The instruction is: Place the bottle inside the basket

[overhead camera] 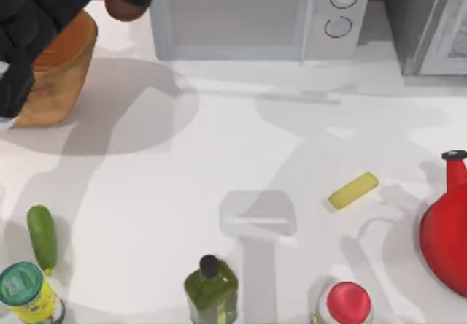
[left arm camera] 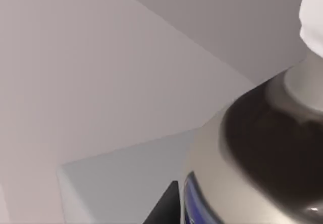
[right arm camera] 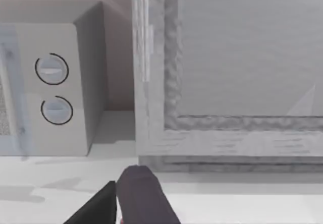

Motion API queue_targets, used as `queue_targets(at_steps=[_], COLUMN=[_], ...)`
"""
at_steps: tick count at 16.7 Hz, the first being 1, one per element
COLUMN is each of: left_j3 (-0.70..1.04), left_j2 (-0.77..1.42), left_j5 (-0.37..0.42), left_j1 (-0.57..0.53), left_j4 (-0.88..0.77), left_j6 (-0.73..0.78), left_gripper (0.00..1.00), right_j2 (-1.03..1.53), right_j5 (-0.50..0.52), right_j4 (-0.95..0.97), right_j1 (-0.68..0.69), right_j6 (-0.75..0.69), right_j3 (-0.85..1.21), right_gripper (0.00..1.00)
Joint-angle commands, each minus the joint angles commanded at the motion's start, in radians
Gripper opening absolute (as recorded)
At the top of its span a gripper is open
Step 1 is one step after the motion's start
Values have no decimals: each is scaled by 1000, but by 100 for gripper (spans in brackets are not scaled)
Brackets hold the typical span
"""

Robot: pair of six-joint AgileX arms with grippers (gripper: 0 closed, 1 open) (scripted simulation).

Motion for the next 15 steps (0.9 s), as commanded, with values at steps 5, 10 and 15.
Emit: queue_targets(at_steps=[5, 10, 15], left_j3=[149, 138, 136], left_j2=[-200, -281, -283], left_j5=[-134, -222, -228], left_j1=[189, 290, 293], left_j4=[-425, -622, -630], left_j6=[2, -22, -23], left_gripper=[0, 0, 0], right_j2=[0, 0, 0], right_j5=[0, 0, 0], right_j4=[0, 0, 0], right_j1=[0, 0, 0], right_j6=[0, 0, 0], right_j3=[0, 0, 0], right_gripper=[100, 100, 100])
